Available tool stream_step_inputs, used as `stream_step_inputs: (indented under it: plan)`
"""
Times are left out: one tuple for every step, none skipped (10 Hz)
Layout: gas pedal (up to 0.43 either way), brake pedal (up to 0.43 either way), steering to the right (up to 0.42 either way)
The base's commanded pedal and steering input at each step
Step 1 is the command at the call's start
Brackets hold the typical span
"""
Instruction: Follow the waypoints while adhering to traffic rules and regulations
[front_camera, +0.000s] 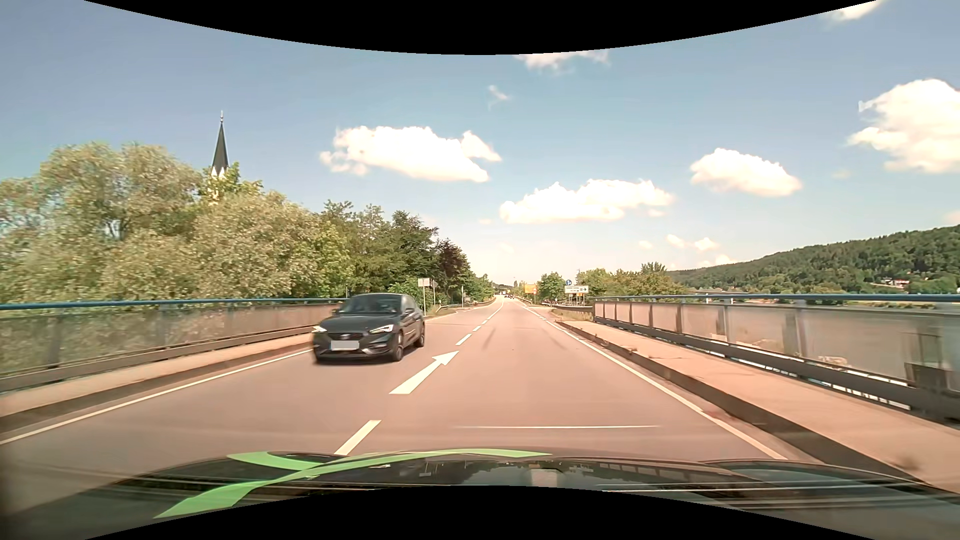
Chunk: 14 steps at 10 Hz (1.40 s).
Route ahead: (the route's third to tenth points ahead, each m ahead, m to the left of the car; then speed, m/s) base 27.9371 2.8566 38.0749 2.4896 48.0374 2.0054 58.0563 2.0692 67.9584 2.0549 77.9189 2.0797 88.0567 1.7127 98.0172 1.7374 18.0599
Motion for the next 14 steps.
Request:
stream_step_inputs:
  plan:
    - [0.209,0.0,0.0]
    - [0.189,0.0,0.001]
    - [0.177,0.0,0.001]
    - [0.177,0.0,0.001]
    - [0.157,0.0,0.001]
    - [0.15,0.0,0.001]
    - [0.138,0.0,0.001]
    - [0.138,0.0,0.001]
    - [0.138,0.0,0.001]
    - [0.138,0.0,0.001]
    - [0.15,0.0,0.001]
    - [0.138,0.0,0.001]
    - [0.13,0.0,-0.001]
    - [0.118,0.0,-0.001]
